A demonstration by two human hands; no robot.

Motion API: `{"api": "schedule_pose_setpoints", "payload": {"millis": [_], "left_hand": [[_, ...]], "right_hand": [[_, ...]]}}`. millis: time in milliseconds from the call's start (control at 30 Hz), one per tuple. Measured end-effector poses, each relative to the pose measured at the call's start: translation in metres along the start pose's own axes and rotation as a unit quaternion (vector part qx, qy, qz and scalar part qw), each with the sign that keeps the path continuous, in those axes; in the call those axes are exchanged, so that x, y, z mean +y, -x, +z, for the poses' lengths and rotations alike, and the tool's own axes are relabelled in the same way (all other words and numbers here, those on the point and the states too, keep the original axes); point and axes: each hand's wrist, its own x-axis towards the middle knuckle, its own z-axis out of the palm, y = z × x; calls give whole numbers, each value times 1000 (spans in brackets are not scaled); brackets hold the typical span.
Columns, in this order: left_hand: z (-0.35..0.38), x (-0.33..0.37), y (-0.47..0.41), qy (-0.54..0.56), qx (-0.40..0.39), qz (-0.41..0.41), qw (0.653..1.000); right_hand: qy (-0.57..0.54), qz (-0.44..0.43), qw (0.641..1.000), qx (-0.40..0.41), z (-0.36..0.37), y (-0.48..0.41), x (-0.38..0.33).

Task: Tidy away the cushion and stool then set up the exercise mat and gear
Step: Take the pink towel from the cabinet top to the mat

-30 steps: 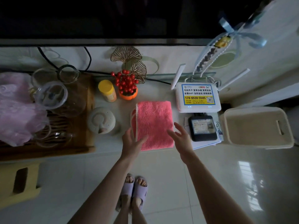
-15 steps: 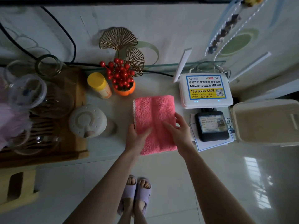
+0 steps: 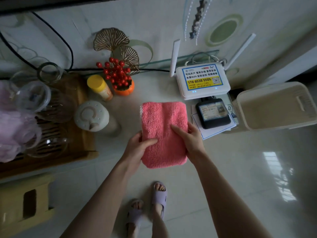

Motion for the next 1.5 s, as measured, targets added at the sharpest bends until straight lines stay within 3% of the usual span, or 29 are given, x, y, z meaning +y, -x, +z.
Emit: {"api": "schedule_pose_setpoints", "payload": {"millis": [133,467,800,1133,1500], "left_hand": [[3,-8,37,-23,-58,-4,998],[36,-58,117,-129,-195,-16,972],[104,-165,188,-190,-302,-77,931],[175,-334,328,-302,-414,-138,848],[207,-518,416,-328,-413,-172,832]], "right_hand": [[-59,18,998,15,-12,50,5],[-165,0,975,149,-67,179,54],[-253,-13,919,300,-157,310,137],[-325,-14,842,429,-264,505,263],[-344,-7,814,469,-358,623,406]]}}
